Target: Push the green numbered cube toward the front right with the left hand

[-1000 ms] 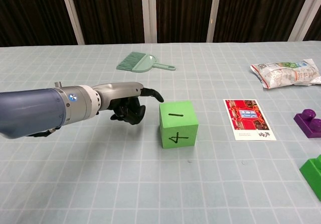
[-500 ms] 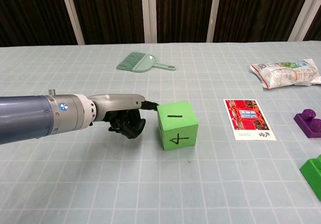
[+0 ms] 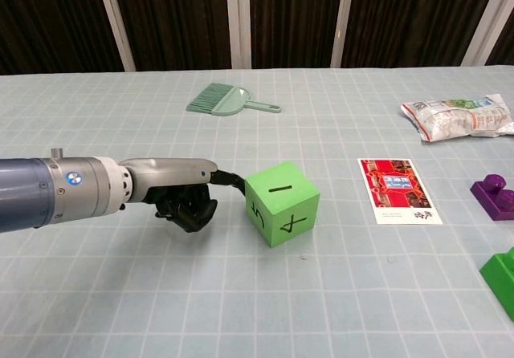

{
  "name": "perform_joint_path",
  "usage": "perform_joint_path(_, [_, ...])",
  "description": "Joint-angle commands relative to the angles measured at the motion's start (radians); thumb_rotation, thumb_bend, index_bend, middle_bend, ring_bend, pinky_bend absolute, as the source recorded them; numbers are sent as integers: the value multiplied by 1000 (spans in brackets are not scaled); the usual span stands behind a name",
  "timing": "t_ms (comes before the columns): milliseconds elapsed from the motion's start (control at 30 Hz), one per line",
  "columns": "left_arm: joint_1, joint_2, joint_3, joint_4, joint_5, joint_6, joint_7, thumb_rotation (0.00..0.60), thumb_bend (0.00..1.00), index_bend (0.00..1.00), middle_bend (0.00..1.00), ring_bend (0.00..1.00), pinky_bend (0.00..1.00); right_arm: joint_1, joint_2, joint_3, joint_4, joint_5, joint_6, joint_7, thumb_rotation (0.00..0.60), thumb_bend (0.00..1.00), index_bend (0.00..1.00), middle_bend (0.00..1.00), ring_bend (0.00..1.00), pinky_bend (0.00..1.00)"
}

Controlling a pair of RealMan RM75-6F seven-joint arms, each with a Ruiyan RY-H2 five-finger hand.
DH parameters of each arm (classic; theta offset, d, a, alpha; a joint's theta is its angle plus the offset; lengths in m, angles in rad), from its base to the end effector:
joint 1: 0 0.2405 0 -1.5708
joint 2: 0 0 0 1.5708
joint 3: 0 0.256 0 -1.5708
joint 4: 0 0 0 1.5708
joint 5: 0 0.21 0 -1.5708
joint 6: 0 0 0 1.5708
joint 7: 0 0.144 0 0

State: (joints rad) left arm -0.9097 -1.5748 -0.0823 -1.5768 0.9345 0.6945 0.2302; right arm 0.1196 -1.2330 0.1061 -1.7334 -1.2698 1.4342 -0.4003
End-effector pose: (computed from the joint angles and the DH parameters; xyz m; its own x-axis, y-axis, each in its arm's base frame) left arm -0.1097 0.3043 -0.0745 0.3754 0.6309 0.6790 0.8989 -0.4265 -0.1007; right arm -0.2966 -0.1970 0.1215 0.5077 -0.0728 0.8585 -0.8460 0.1462 0.5127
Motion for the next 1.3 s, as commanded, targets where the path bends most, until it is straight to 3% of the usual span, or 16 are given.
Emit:
perform_joint_path(33, [4,9,10,-7,4,0,2,600,1000,161,869,824,823,0,0,0,-1,1,0,0,600,72,82,0,0,0])
perform_joint_path(1300, [41,5,68,-84,220,36,-33,600,1000,193,869,825,829,9,8,3,-11,41,-21,-4,600,72,81,0,0,0])
